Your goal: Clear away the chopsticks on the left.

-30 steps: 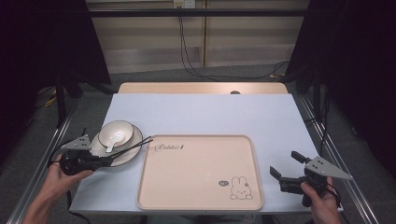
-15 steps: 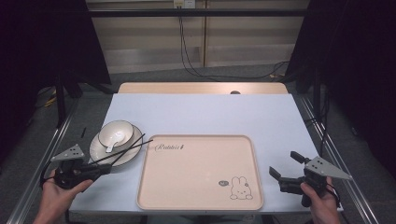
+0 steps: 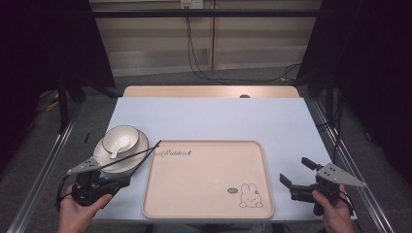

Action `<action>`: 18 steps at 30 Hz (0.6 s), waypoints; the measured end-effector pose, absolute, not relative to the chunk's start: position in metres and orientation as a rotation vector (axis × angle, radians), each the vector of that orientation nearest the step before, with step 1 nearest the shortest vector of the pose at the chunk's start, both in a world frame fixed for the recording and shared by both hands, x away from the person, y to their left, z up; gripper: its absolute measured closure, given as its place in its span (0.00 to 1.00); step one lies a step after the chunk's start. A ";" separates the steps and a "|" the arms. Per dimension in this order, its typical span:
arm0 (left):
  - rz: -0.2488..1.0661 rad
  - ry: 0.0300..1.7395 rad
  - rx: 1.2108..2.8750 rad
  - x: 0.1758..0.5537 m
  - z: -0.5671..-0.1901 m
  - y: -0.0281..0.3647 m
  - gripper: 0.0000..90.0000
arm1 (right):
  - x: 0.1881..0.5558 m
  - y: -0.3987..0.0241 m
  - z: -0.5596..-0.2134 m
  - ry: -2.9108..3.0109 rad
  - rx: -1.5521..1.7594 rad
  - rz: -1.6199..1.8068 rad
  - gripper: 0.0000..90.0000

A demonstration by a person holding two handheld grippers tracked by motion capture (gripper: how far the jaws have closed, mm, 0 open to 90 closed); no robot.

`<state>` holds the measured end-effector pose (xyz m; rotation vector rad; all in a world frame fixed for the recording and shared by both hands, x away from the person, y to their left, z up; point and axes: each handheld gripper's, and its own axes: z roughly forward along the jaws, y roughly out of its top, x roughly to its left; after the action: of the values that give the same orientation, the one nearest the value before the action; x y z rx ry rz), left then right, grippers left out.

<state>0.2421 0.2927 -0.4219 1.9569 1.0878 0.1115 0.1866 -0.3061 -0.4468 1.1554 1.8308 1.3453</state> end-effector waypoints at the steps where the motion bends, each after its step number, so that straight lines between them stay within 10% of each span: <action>1: 0.100 1.100 1.947 0.242 -0.422 0.290 0.95 | 0.187 -0.306 -0.447 1.831 1.153 1.345 0.03; 18: 0.138 1.265 1.865 0.244 -0.424 0.230 0.95 | 0.189 -0.305 -0.447 1.838 1.146 1.348 0.03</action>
<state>0.2443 0.2298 -0.4244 1.8646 1.2650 0.1377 0.1891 -0.3047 -0.4471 1.1462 1.8379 1.3480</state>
